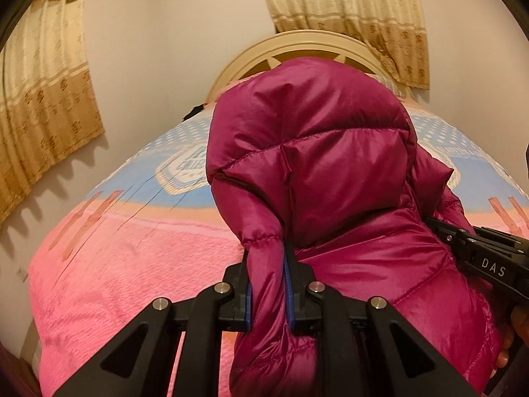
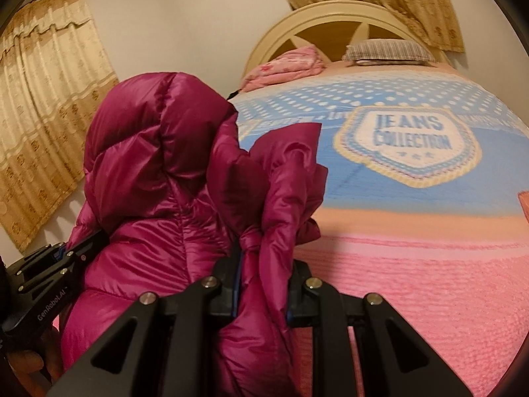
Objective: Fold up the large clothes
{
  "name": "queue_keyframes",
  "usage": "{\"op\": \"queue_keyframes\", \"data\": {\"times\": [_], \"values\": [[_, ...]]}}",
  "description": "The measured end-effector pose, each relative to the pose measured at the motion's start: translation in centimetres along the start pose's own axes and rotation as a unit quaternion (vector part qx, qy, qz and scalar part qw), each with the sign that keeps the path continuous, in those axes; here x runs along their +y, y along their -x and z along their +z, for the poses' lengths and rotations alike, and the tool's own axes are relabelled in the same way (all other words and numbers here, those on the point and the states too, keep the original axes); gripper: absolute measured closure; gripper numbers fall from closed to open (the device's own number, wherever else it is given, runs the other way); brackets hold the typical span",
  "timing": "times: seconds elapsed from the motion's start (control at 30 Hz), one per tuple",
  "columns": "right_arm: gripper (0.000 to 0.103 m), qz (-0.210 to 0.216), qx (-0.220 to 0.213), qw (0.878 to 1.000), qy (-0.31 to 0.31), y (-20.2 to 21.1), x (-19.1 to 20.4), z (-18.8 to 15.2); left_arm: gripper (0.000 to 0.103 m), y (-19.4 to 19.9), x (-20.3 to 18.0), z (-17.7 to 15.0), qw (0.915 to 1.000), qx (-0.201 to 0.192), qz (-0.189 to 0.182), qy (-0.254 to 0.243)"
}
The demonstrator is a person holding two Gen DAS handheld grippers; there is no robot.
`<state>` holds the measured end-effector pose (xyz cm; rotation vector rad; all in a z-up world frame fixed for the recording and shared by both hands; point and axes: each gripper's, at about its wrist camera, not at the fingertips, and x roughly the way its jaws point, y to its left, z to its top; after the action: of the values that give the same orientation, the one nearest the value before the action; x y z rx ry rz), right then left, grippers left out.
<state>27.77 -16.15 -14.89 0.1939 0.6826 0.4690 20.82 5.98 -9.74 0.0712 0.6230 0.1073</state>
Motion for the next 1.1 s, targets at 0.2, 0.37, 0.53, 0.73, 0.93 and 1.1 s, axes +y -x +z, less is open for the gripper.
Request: {"op": "queue_keyframes", "data": {"times": [0.2, 0.37, 0.53, 0.73, 0.93, 1.1], "values": [[0.081, 0.016, 0.01, 0.999, 0.025, -1.6, 2.7, 0.3, 0.088, 0.0, 3.0, -0.8, 0.9997, 0.005, 0.016, 0.021], [0.081, 0.026, 0.02, 0.999, 0.039, -2.9, 4.5, 0.3, 0.088, -0.1, 5.0, -1.4, 0.9989, 0.011, 0.027, 0.038], [0.082, 0.03, 0.031, 0.998, 0.054, -4.3, 5.9, 0.1, 0.088, -0.4, 6.2, -1.7, 0.9981, 0.015, 0.032, 0.051], [0.082, 0.034, 0.042, 0.997, 0.061, -5.5, 6.5, 0.0, 0.088, -0.8, 7.2, -2.3, 0.9971, 0.022, 0.038, 0.062], [0.082, 0.039, 0.052, 0.996, 0.068, -6.7, 7.6, -0.3, 0.088, -1.1, 8.7, -3.1, 0.9959, 0.029, 0.044, 0.073], [0.081, 0.041, 0.066, 0.994, 0.072, -7.8, 7.8, -0.6, 0.088, -1.8, 9.5, -4.0, 0.9947, 0.042, 0.045, 0.083]]}}
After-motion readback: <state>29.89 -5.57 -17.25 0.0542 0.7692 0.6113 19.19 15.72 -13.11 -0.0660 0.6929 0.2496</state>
